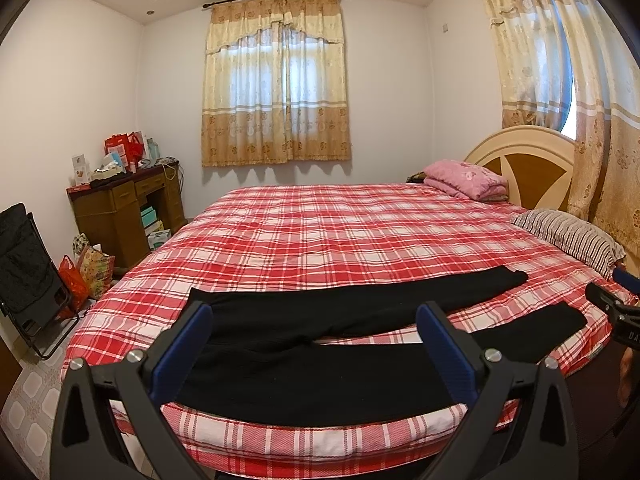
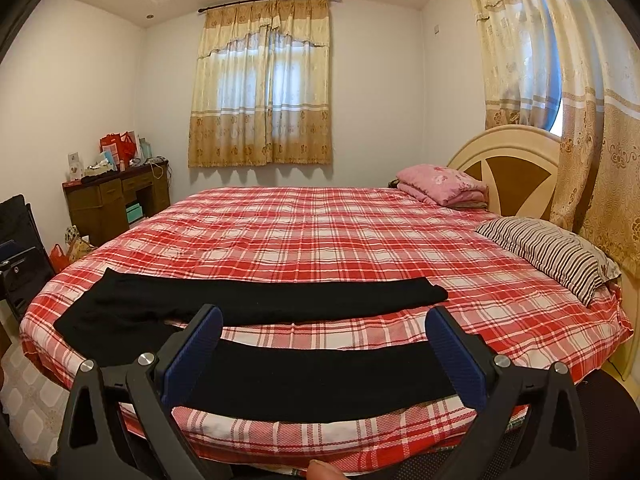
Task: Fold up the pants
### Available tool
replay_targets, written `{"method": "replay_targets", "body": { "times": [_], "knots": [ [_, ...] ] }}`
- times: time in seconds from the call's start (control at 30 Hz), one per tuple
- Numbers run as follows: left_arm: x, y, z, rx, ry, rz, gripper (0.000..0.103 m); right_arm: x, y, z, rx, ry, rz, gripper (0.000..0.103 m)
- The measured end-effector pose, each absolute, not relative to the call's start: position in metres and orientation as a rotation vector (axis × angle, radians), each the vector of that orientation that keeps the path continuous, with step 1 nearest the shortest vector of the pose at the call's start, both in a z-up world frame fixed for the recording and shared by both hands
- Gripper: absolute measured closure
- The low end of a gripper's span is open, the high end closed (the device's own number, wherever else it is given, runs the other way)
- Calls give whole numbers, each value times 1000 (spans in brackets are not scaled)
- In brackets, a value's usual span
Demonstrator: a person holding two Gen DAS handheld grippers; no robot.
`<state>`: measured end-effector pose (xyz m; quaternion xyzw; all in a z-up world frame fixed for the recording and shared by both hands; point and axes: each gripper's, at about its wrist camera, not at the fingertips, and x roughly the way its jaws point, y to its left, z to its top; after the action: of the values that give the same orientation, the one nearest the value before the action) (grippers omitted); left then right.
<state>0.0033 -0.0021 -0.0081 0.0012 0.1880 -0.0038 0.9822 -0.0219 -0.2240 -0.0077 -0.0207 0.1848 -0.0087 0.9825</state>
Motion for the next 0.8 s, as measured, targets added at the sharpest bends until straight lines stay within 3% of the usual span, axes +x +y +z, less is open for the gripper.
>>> {"method": "replay_targets", "body": {
  "times": [0.8],
  "knots": [
    [6,1,-9,-1,384,-5,0,-21,-221,-10,-50,383,-17,1]
  ]
}}
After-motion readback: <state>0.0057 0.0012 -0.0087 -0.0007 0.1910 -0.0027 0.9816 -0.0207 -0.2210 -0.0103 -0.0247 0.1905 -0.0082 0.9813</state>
